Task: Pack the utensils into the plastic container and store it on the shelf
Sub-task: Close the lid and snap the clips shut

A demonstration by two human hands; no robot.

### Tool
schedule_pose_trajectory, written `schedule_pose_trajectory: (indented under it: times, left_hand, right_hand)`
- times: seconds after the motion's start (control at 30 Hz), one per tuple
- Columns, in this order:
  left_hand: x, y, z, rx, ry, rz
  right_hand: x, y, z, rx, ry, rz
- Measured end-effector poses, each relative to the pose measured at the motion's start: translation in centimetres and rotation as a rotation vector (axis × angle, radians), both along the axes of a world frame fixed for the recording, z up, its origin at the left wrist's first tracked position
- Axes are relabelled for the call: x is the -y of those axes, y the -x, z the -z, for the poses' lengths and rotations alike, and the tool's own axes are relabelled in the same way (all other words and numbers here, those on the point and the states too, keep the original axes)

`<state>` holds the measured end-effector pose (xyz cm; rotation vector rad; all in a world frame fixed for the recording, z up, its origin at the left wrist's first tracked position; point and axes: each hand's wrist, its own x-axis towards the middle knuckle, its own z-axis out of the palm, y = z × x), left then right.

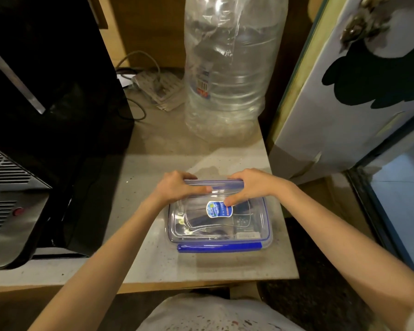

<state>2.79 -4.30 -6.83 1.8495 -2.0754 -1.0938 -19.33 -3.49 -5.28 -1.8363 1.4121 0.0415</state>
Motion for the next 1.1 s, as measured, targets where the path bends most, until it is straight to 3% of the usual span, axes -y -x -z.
schedule_pose_trajectory:
  times: [0.17, 0.4, 0.53, 1.1]
  left_hand:
    - [0.4, 0.1, 0.3, -0.012, -0.02, -0.011]
    - [-0.7, 0.2, -0.1, -0.128, 0.19, 0.013]
    - [-1.1, 0.4, -0.8, -0.167, 0.197, 0.002]
    - [-1.2, 0.4, -0.6, -0.075, 0.302, -0.016]
  right_hand:
    - [-0.3, 0.1, 0.5, 0.031, 0.022, 0.07]
    - [-1.1, 0.2, 1.1, 0.061, 0.213, 0.097]
    - [-1.5, 0.2, 1.3, 0.143, 0.205, 0.125]
    - [-2.0, 0.4, 1.0, 0.146, 0.222, 0.243]
